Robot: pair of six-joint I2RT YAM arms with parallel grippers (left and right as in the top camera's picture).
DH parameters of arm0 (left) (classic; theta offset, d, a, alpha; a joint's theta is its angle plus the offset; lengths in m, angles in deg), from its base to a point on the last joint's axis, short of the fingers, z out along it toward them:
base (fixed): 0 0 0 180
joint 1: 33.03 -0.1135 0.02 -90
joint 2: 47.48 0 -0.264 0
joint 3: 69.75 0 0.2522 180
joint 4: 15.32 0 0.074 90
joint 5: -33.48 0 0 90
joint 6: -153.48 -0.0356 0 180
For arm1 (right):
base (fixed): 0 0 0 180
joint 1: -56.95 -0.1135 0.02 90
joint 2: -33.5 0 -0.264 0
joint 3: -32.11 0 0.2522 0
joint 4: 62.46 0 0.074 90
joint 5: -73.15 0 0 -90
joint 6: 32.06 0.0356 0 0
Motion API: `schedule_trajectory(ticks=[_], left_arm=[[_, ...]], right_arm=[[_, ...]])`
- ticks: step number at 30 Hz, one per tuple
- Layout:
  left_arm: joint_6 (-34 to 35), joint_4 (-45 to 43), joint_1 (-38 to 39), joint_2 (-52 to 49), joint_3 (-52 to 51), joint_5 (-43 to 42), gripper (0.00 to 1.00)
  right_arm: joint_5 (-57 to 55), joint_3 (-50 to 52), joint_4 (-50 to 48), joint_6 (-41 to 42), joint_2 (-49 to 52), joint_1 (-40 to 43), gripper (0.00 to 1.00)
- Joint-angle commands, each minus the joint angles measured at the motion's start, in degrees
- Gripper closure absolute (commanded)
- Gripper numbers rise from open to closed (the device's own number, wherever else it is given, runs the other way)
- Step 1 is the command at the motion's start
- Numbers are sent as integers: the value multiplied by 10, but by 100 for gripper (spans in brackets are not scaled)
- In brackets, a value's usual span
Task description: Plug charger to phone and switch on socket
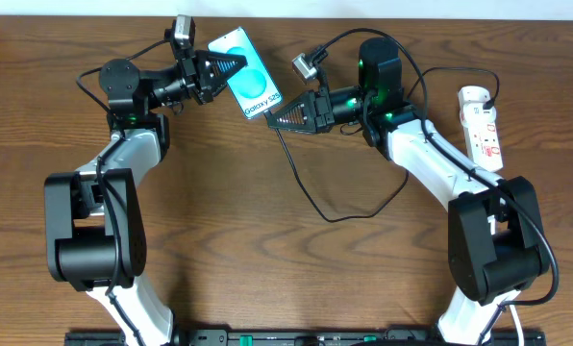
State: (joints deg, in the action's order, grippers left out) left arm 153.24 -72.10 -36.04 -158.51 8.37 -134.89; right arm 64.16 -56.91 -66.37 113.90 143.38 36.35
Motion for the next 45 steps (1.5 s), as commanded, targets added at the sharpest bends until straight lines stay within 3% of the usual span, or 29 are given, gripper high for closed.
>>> schedule_trajectory(ticks=[1, 27, 34, 40, 45], left_arm=[[-23, -7, 11, -1, 6, -102, 92], [-23, -7, 11, -1, 6, -110, 93], [-23, -7, 11, -1, 6, -104, 93], [-23, -7, 11, -1, 6, -99, 93], [-23, -7, 11, -1, 6, -99, 93]], right_arm=[[-66, -11, -10, 0, -2, 4, 99], [-103, -11, -10, -1, -2, 3, 98], [-99, -11, -10, -3, -2, 3, 90], [-99, -11, -10, -3, -2, 3, 77], [-99, -11, -10, -3, -2, 3, 73]])
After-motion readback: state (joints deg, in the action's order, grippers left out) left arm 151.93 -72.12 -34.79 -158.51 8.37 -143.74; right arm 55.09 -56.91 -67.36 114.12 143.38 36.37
